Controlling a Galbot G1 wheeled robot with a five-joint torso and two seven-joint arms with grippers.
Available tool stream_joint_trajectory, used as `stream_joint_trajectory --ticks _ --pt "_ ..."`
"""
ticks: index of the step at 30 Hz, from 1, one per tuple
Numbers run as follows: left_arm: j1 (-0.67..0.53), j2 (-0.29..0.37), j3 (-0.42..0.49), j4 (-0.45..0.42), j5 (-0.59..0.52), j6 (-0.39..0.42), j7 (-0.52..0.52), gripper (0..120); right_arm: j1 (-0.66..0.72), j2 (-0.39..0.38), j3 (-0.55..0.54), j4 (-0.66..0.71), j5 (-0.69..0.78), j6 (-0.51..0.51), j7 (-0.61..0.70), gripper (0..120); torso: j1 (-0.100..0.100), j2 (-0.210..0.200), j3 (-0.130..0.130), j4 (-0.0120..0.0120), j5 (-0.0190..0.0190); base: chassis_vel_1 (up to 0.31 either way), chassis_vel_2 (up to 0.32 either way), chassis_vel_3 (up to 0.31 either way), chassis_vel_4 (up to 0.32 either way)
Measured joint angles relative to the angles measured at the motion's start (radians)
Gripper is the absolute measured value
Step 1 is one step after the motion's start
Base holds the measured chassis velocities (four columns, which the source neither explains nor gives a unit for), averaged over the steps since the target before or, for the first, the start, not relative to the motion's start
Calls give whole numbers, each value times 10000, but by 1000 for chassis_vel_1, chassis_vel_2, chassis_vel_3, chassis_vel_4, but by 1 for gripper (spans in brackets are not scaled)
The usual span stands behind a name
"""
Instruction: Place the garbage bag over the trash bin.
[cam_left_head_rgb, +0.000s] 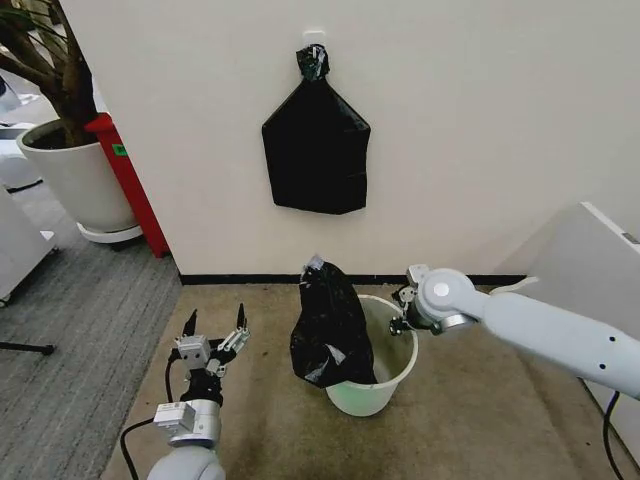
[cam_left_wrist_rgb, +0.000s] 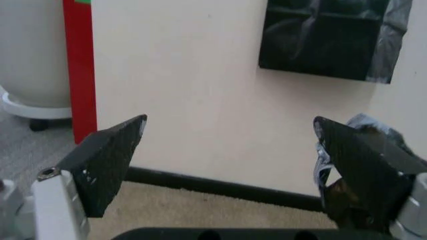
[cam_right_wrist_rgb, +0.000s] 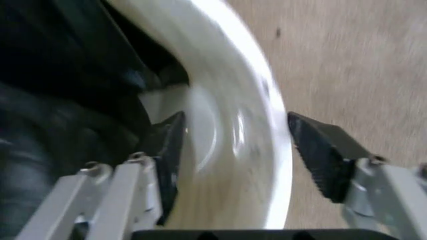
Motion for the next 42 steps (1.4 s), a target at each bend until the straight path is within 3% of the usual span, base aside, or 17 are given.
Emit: stream_joint_trajectory --ticks 5,8,9,11,13,14,16,18,22,27,31,35,36,42 --pt "-162 236 59 265 -845 -108 214 99 -618 -34 1719 557 -1078 17 -350 74 0 0 0 1 0 0 0 0 0" --pt "-142 572 146 256 -1717 -149 437 100 -1532 -143 2815 1584 -4106 38 -1111 87 0 3 -1 -1 -3 0 0 0 0" --pt "-142 572 146 256 -1717 -149 437 100 -1532 -143 2815 1584 -4106 38 -1111 87 0 3 -1 -1 -3 0 0 0 0" --pt "-80 858 199 94 -2391 -104 543 100 -2388 -222 3126 2376 -6693 47 -2167 97 0 3 -2 0 5 0 0 0 0" --pt "-92 1004 245 28 -2804 -17 567 100 -3107 -171 3304 2792 -8385 64 -2988 99 0 3 -3 -1 -1 0 0 0 0" --pt "-139 1104 268 2 -3129 65 592 100 -3789 -66 3492 3133 -10059 175 -3863 100 0 2 -1 -1 9 0 0 0 0" --pt "-169 1133 274 -12 -3247 91 608 100 -4001 -29 3580 3245 -10661 234 -4174 100 0 2 -1 -1 11 0 0 0 0" --pt "-255 1180 293 -46 -3633 156 705 100 -4672 136 3956 3672 -12935 385 -5188 100 0 3 -3 -3 -3 0 0 0 0" --pt "-407 1386 358 -49 -4668 204 1473 99 -5141 602 4200 4160 -15646 522 -6226 100 0 3 -2 1 0 0 0 0 0" --pt "-751 1895 563 101 -5700 584 1911 99 -5112 912 4151 4232 -16569 543 -6574 100 0 3 -2 2 4 0 0 0 0" --pt "-1306 2306 864 378 -5923 1211 1472 98 -5095 975 4136 4169 -16889 563 -6674 100 0 2 0 2 -3 0 0 0 0" --pt "-2411 3071 1560 581 -7628 1882 932 98 -5143 917 4113 4084 -17242 580 -6887 100 0 3 0 -2 0 0 0 0 0" --pt "-2411 3071 1560 581 -7628 1882 932 98 -5143 917 4113 4084 -17242 580 -6887 100 0 3 0 -2 0 0 0 0 0" --pt "-4415 4136 3554 1370 -9548 2535 877 95 -5160 1318 4003 3898 -17577 580 -7032 100 0 2 1 0 0 0 0 0 0"
